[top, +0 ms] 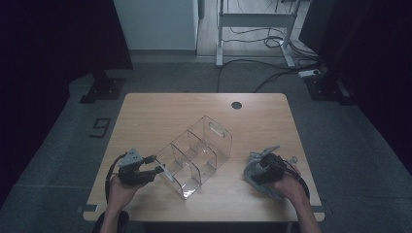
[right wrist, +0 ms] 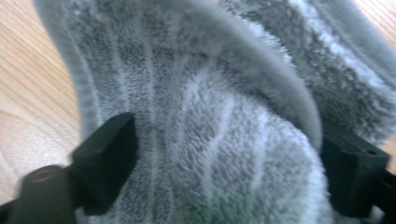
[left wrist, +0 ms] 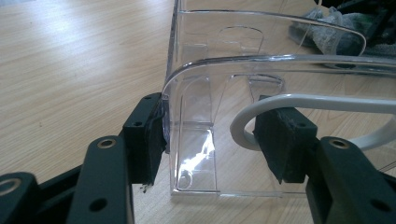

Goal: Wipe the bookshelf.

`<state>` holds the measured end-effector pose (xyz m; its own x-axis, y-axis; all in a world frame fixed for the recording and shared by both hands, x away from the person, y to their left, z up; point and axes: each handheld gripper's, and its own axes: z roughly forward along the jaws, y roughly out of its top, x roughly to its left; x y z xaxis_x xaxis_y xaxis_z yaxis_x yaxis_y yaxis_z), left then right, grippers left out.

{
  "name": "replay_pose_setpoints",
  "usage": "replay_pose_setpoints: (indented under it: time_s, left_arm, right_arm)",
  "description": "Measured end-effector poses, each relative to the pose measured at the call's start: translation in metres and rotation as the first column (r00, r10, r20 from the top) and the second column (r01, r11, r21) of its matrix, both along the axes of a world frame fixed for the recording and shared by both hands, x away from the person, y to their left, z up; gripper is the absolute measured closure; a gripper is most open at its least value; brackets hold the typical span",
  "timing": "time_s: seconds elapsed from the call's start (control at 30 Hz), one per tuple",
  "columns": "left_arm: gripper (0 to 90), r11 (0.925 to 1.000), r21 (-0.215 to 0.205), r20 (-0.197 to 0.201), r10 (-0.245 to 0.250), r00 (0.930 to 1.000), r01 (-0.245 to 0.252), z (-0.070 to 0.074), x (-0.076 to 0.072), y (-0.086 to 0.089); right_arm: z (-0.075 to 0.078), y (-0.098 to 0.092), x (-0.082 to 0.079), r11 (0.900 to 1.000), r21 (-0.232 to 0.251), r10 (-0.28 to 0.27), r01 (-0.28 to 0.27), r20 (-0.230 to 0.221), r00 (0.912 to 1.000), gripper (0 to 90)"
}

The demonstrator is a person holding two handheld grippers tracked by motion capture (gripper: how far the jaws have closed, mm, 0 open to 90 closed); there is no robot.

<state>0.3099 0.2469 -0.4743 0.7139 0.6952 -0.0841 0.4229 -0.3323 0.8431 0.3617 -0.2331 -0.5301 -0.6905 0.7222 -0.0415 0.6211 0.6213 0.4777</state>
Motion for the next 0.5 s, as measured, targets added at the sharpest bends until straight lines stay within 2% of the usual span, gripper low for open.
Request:
replay_pose_setpoints:
  time_s: [0.03, 0.2, 0.23, 0.33, 0.5]
  left_arm:
    - [43.6, 1.0, -0.002, -0.001, 0.001, 1.0, -0.001, 0.0, 0.0, 0.0]
    - [43.5, 1.0, -0.005, -0.003, 0.003, 1.0, -0.003, 0.0, -0.001, -0.001]
    - [43.5, 1.0, -0.005, -0.004, 0.004, 1.0, -0.004, 0.0, -0.001, -0.001]
    - [43.2, 1.0, -0.008, -0.009, 0.002, 1.0, -0.003, 0.0, 0.0, 0.0]
    - [39.6, 0.9998, -0.02, -0.027, 0.006, 0.9996, -0.007, -0.002, 0.002, 0.0]
  right_arm:
    - [0.001, 0.0, 0.0, 1.0, 0.003, -0.005, 0.005, -0.002, 1.0, 20.4]
    - [0.007, -0.005, 0.0, 0.995, -0.002, -0.103, 0.103, 0.001, 0.9947, 49.7]
    - [0.008, -0.005, 0.0, 0.995, -0.005, -0.1, 0.1, 0.001, 0.995, 54.0]
    - [0.01, -0.007, 0.0, 0.995, 0.003, -0.103, 0.103, -0.01, 0.9946, 61.2]
    - [0.019, -0.01, -0.001, 0.993, 0.048, -0.112, 0.112, -0.007, 0.9937, 64.5]
